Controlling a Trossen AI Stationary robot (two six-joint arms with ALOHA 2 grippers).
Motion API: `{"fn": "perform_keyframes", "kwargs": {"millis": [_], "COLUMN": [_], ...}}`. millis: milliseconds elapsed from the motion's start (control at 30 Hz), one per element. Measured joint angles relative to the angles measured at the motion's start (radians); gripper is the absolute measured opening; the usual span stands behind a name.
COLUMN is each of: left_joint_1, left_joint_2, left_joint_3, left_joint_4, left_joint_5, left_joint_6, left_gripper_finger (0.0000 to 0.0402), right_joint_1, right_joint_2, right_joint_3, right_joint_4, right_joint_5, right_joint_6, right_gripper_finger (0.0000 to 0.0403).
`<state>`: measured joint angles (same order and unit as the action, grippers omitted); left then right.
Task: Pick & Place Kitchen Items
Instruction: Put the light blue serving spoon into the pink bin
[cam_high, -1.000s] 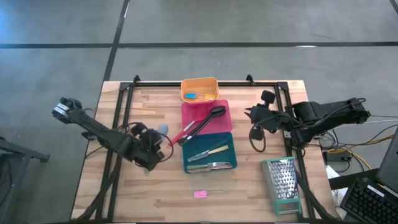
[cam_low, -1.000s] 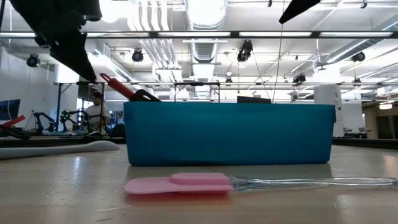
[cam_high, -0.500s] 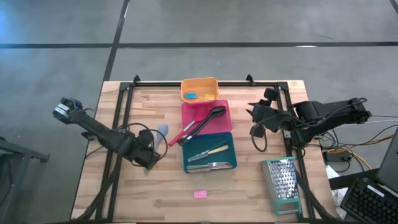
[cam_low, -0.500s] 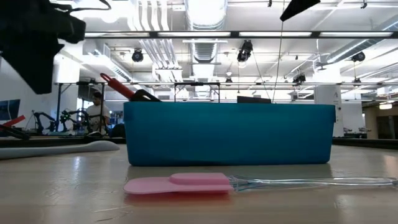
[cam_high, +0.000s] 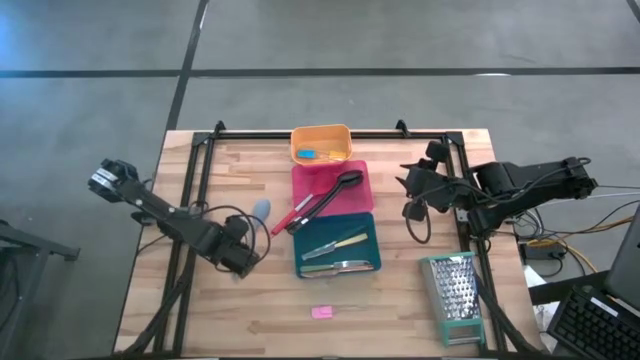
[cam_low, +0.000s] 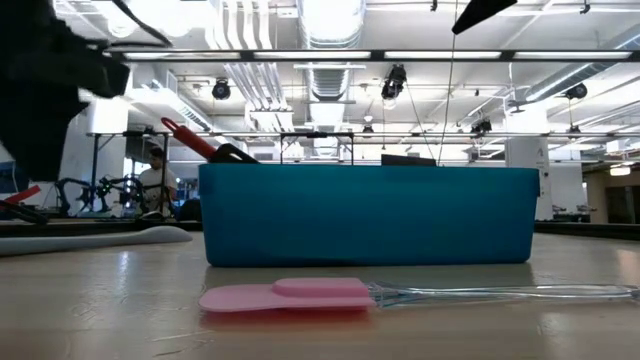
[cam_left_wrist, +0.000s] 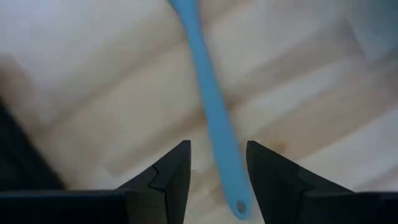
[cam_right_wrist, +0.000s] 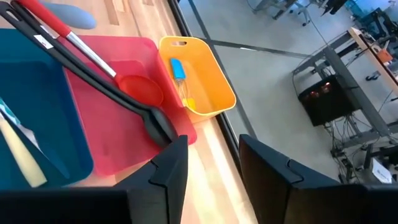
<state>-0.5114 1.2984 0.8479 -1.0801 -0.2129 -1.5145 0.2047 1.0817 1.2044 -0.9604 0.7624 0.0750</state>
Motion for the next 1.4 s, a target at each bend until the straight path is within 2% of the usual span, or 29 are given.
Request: {"fn": "perform_keyframes", "kwargs": {"millis": [200,467,700,1000,1233,1400], "left_joint_1": [-0.014,-0.033,-0.051,-0.053,-0.054,-0.054], "left_joint_2": [0.001,0.001,0.004,0.067,0.045,0.046], "left_joint_3": [-0.085,-0.159,-0.211,-0.205,-0.114,-0.074], "left_joint_4": [0.201,0.265,0.411,0.396,0.39,0.324], "left_joint_5": [0.092,0.111,0.111,0.126,0.111,0.102], "left_joint_6": [-0.001,-0.094,-0.118,-0.12,-0.006,-0.002], "left_gripper_finger": [0.0158,0.0158,0.0158,0.0158,0.0158,0.0158], "right_joint_1": [0.0,0.0,0.0,0.0,0.0,0.0], "right_joint_2": [0.0,-0.001,-0.001,-0.001,-0.001,-0.002], "right_joint_3": [-0.001,-0.011,-0.019,-0.034,-0.034,-0.034], "right_joint_4": [-0.001,0.0,0.0,0.001,0.001,0.001], "right_joint_5": [0.0,-0.003,-0.003,-0.003,-0.003,-0.003], "right_joint_6": [0.002,0.004,0.004,0.003,0.001,0.0], "right_gripper_finger": [0.0148,0.0156,0.0153,0.0121,0.01,0.0087]}}
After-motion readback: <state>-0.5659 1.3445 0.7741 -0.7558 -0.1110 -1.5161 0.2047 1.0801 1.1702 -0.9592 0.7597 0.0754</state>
